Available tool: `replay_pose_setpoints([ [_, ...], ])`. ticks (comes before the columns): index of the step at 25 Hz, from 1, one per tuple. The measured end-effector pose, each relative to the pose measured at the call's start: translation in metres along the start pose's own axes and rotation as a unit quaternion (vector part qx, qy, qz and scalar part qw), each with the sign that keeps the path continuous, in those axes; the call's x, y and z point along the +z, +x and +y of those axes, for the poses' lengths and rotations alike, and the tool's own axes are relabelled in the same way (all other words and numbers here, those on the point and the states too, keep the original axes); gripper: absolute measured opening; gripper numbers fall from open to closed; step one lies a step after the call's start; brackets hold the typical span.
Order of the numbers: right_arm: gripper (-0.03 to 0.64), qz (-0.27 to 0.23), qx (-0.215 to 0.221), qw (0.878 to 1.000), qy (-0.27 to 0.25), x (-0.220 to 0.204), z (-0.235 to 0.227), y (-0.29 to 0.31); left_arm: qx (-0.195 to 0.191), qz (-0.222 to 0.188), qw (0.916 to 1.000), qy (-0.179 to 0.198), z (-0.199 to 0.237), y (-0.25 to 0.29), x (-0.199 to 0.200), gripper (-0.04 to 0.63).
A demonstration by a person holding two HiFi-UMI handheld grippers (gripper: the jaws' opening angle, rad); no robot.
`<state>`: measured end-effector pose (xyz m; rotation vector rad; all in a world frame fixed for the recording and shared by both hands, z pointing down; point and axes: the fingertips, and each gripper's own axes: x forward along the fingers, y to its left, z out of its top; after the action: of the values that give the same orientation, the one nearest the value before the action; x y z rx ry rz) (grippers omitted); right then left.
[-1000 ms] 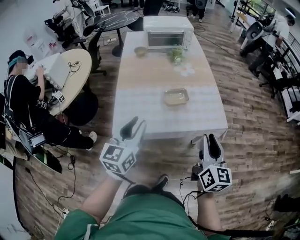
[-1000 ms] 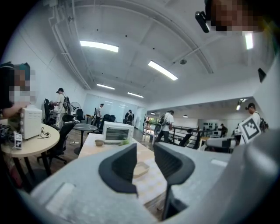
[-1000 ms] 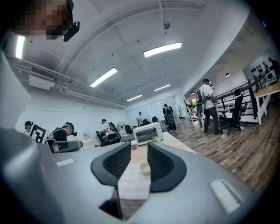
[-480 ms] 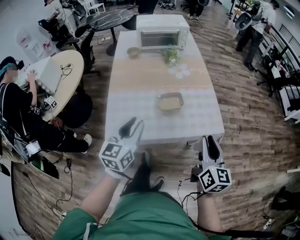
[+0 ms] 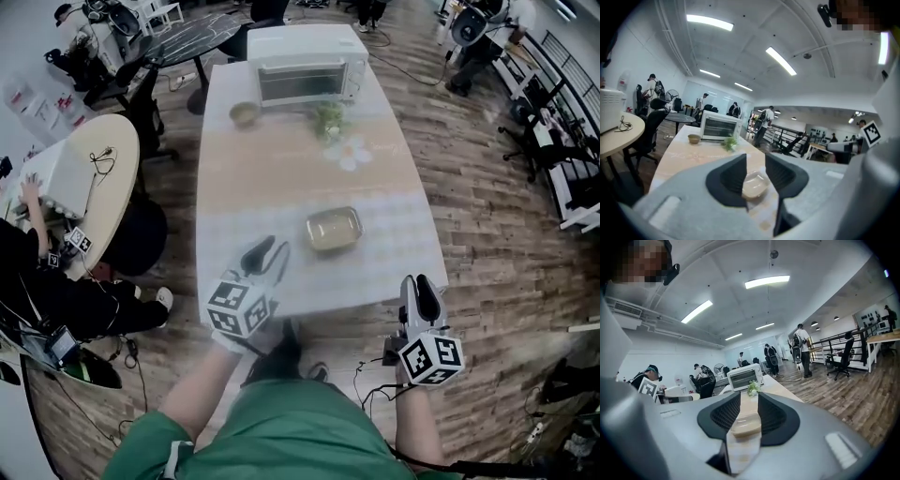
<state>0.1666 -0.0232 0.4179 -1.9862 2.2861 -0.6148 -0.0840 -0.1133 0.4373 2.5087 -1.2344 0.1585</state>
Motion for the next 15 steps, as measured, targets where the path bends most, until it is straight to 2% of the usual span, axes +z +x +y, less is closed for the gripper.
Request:
replay_pose_setpoints([
  [8, 0.1, 0.03, -0.025, 0.999, 0.021, -0.014, -0.005, 0.075, -0.017, 0.054, 0.998, -0.03, 0.062, 0.066, -0.023, 0.123],
  [15, 0.1, 0.049, -0.038, 0.996, 0.06, -0.024, -0.012, 0.117, -0.048, 0.107, 0.9914, -0.058, 0.076, 0.108, -0.05, 0.121],
])
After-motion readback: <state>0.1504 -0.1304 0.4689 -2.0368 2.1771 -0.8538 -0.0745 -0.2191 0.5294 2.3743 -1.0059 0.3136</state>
